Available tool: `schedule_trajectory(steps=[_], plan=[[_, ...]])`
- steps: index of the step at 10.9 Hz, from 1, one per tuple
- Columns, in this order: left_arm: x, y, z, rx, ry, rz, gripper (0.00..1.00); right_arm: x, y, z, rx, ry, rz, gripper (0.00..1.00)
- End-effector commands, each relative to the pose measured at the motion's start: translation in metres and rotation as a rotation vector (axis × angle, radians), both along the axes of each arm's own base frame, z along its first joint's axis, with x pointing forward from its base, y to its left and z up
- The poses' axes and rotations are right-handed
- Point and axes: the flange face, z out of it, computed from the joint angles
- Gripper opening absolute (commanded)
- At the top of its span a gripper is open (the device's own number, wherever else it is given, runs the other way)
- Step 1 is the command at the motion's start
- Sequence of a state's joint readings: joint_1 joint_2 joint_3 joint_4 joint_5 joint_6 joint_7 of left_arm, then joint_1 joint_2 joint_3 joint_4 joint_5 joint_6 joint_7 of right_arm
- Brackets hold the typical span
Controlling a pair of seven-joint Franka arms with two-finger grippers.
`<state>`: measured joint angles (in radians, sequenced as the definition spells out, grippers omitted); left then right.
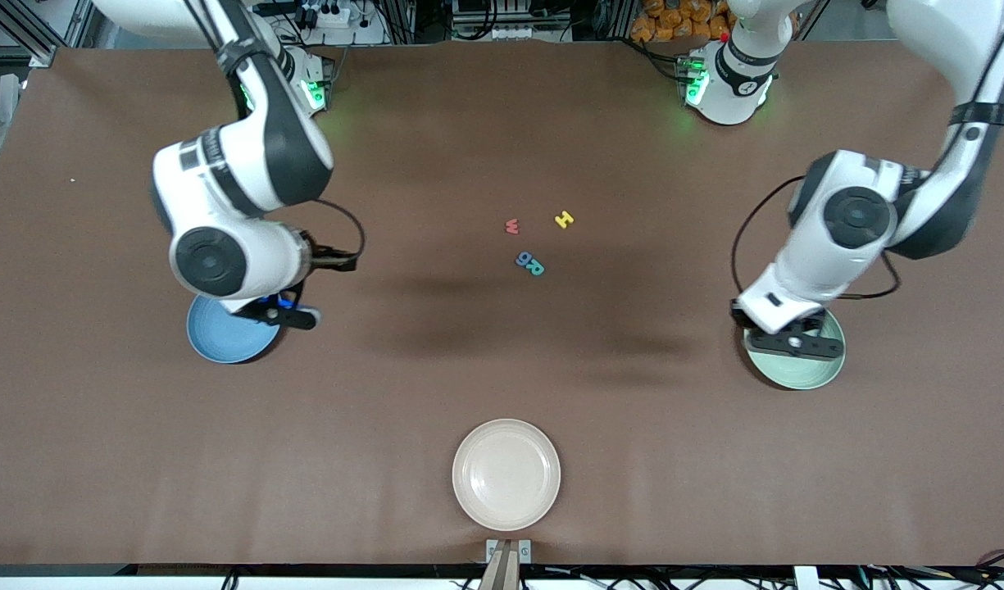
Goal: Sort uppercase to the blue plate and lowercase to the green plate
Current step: 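Carry the yellow n to the green plate while the right gripper reaches the R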
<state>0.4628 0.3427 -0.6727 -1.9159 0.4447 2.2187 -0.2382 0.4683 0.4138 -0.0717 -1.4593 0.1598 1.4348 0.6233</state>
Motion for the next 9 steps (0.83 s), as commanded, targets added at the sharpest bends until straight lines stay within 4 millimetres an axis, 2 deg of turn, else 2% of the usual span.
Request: schedule_trajectory(steps=[1, 2, 5, 7, 9], plan=[[0.0, 0.045, -0.015, -0.01, 0.077, -0.007, 0.0, -0.017, 0.032, 0.012, 0.079, 0.056, -0.15, 1.0], [0.002, 0.068, -0.029, -0.027, 0.104, 0.016, 0.0, -0.021, 0.047, 0.014, 0.088, 0.051, -0.192, 1.0], [0.002, 0.107, -0.081, -0.081, 0.182, 0.076, 0.0, -0.048, 0.111, 0.008, 0.068, 0.016, -0.269, 1.0], [0.007, 0.115, -0.093, -0.102, 0.193, 0.094, 0.0, -0.072, 0.165, -0.005, 0.06, -0.018, -0.344, 1.0], [0.012, 0.116, -0.097, -0.1, 0.189, 0.086, 0.12, -0.088, 0.199, -0.024, 0.063, -0.027, -0.39, 1.0]])
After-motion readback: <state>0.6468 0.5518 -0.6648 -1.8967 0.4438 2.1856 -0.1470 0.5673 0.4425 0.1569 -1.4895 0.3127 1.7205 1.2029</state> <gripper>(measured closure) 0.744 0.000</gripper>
